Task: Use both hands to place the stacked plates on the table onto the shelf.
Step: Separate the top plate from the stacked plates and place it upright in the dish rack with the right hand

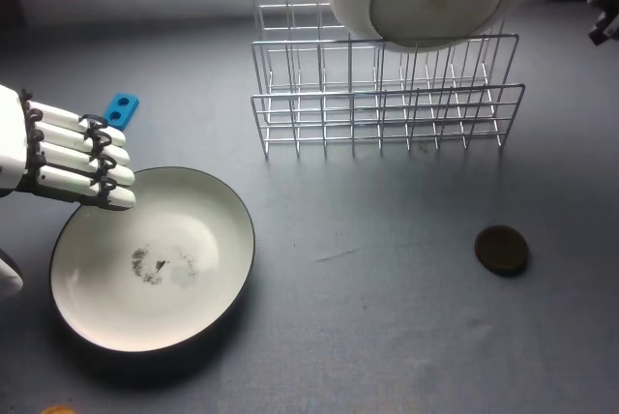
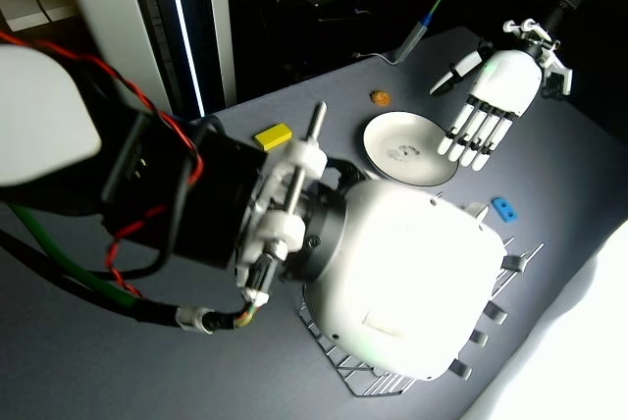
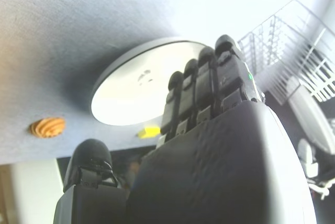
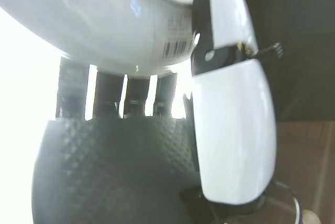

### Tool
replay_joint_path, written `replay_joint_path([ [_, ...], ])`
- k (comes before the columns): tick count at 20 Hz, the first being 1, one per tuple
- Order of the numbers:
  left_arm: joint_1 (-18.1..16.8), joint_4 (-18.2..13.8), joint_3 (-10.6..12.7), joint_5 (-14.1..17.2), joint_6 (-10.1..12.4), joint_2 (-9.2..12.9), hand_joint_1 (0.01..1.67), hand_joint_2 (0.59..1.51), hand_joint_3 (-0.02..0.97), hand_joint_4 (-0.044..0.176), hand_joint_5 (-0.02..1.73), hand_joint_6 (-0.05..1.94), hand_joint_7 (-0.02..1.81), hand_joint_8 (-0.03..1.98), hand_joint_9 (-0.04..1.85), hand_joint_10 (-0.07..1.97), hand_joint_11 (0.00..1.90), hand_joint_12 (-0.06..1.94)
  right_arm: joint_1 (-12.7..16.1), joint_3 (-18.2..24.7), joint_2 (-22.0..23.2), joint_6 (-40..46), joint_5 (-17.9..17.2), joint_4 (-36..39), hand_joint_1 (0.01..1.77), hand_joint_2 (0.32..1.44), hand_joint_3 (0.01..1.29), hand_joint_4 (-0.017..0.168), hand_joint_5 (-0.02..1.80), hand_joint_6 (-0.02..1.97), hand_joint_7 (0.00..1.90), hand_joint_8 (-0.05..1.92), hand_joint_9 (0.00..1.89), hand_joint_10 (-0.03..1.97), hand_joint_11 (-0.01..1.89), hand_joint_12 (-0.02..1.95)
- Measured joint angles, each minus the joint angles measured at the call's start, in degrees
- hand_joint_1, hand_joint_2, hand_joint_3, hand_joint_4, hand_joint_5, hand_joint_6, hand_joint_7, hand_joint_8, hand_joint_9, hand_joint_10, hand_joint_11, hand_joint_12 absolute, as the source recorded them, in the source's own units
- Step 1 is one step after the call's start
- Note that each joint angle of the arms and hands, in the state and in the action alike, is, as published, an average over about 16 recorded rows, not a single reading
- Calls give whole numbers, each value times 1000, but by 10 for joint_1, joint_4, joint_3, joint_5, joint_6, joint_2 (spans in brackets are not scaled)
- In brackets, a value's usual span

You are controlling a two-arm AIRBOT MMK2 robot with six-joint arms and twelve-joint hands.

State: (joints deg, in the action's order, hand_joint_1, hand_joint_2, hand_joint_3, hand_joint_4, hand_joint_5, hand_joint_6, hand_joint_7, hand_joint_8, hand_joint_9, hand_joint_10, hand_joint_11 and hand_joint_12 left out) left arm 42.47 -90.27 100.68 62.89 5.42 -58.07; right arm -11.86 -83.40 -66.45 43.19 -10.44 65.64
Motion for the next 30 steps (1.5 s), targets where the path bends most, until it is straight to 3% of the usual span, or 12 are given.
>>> replay_joint_path([
  [16, -1, -6, 0, 0, -4, 0, 25, 1148, 16, -1, 67, 15, 73, 3, 45, 13, 22, 7, -53, -31, -33, -101, -2, -124, 1223, 1034, 12, 17, 953, 905, 1061, 839, 1283, 14, 924, 1085],
  [30, 11, -9, 0, -4, -8, 0, 25, 1146, 16, -1, 67, 14, 66, 2, 42, 13, 27, 7, -67, -34, -32, -119, -14, -149, 1177, 1094, 12, -14, 871, 901, 1068, 149, 1101, 13, 776, 1082],
])
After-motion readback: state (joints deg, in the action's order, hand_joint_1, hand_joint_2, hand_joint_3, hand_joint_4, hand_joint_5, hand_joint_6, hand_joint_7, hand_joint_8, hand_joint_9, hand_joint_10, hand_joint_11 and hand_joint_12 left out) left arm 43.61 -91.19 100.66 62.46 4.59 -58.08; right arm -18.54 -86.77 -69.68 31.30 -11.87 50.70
